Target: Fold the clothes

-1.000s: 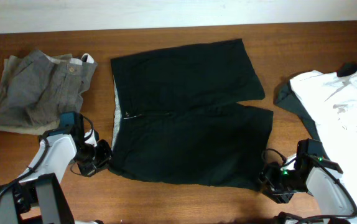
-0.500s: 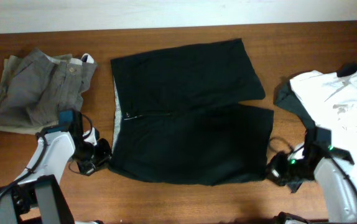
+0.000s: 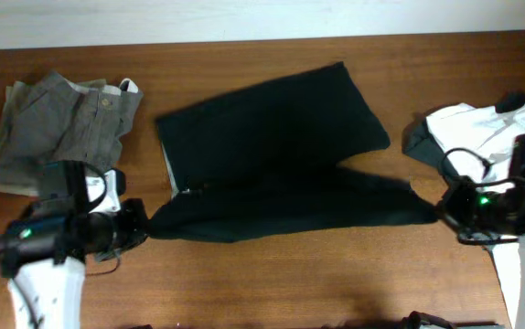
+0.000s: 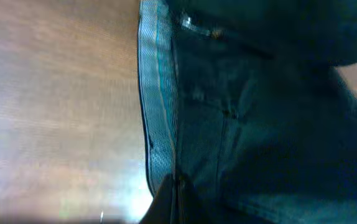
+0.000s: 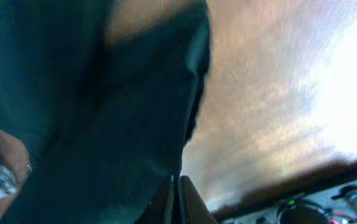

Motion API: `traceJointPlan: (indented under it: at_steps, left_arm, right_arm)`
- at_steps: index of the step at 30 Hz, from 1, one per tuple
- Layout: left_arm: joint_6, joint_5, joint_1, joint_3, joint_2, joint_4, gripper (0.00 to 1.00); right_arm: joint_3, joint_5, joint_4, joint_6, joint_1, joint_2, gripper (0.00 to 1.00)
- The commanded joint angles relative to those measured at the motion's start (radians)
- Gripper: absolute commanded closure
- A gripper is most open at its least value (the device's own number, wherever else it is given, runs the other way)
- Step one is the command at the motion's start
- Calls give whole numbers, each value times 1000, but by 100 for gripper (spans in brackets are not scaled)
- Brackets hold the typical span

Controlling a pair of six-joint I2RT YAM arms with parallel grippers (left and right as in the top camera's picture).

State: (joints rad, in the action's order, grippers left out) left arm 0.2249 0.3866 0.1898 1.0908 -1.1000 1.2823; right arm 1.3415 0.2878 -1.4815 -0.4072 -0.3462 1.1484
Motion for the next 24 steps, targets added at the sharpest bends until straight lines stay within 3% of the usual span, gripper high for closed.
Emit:
traceJointPlan:
  at_steps: [1,4,9,14,18,21,24]
  left_arm:
    - [-6,-137,5,241,65,106,100]
    - [-6,-167,5,339,62,156,100]
    - [-18,-203,5,319,-32,209,100]
    - [-18,-224,-4,264,-123,280,100]
    - [-17,-254,-29,205,-125,209,100]
    - [-16,-253,-35,203,-125,166,100]
    - [-17,-254,-35,203,-125,146,100]
  right_arm:
    - [194,-109,-45,11,-1,-16,96]
    - [277,-108,-47,6,-1,-3,96]
    - [276,-114,6,16,-1,157,96]
    - [276,-45,101,168,47,388,96]
    - [276,-45,166,190,141,509,96]
    - [253,-52,79,166,149,546,96]
    - [102,-24,19,204,164,543,84]
